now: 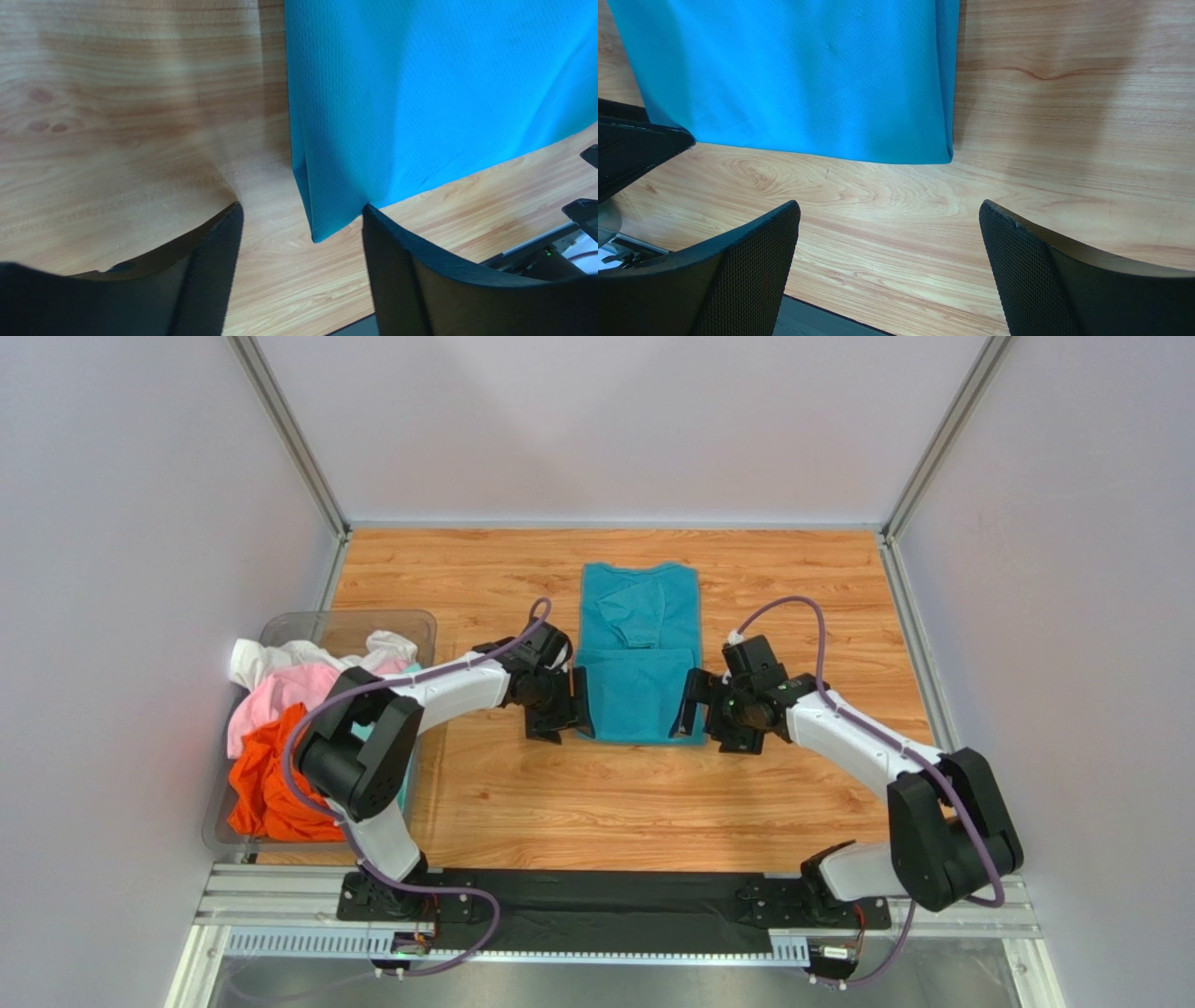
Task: Fold and stack the t-shirts
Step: Fold the tshirt
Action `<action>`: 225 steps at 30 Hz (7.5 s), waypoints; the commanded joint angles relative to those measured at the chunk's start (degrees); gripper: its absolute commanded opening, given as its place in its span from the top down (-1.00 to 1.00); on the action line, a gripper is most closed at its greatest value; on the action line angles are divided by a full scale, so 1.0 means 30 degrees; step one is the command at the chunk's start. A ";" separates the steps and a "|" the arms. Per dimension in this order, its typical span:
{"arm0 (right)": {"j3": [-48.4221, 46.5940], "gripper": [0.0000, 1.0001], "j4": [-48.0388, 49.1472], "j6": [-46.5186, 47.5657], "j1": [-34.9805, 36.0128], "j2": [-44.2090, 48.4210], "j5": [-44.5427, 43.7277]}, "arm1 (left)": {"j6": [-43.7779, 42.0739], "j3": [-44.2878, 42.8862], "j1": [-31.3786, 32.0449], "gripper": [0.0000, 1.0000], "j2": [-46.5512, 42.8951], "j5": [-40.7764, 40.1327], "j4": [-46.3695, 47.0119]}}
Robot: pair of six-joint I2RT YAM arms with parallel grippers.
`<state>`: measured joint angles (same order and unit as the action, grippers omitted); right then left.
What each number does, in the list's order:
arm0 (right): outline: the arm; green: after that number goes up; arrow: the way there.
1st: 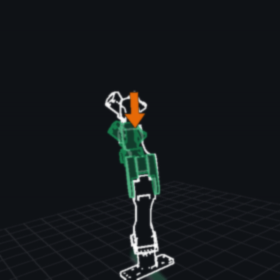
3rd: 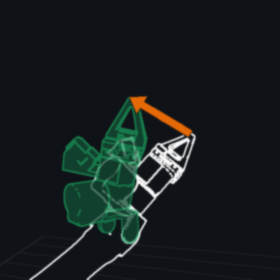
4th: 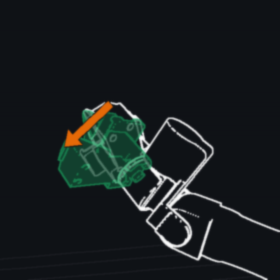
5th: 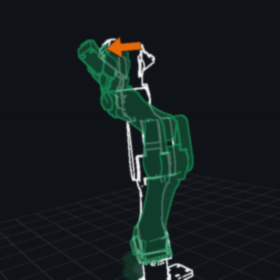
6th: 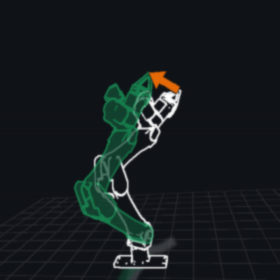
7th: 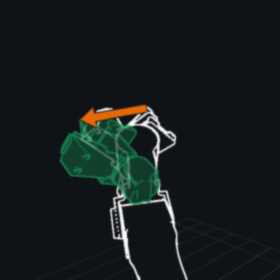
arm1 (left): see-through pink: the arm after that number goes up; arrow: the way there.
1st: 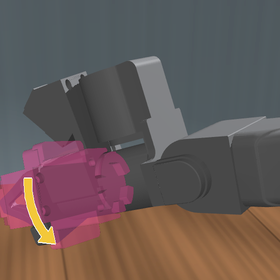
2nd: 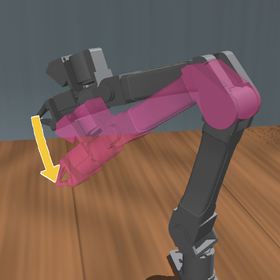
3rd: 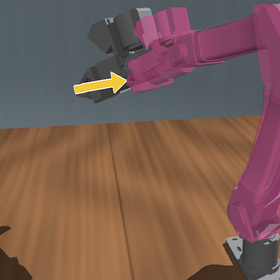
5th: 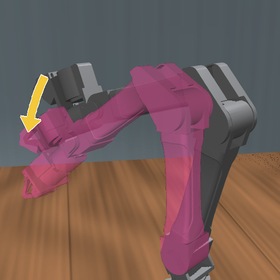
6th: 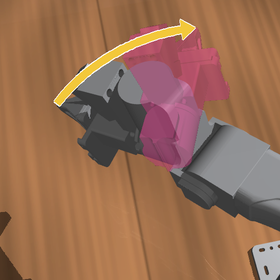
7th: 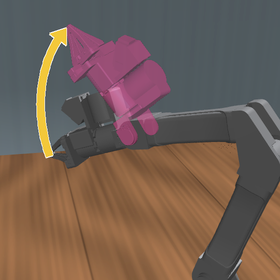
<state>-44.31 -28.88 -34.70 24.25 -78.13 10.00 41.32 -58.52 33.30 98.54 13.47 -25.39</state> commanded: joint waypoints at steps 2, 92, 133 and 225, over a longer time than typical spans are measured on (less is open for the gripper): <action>-0.0814 -1.00 0.0370 0.0023 0.0032 -0.0763 -0.0257 | 0.0172 -0.0941 0.0004 -0.20 0.0667 0.0079 0.0611; -0.0169 1.00 -0.8859 -0.6774 0.6859 1.2420 0.4639 | 0.3222 0.1519 0.6981 1.00 -1.5186 -0.1770 -0.7508; -0.1371 1.00 -0.1861 -0.2966 0.0183 0.6742 0.2055 | -0.1058 -0.1319 -0.0257 1.00 -0.6751 0.2012 -0.1617; -0.6906 -1.00 0.2863 0.3214 -0.0789 -0.7916 -0.0695 | -0.0414 -0.7065 -0.1900 -0.99 0.5652 0.6700 0.3102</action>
<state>-63.57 -16.16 -28.58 22.04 -103.70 10.41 39.83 -80.64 27.51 118.28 32.16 -16.88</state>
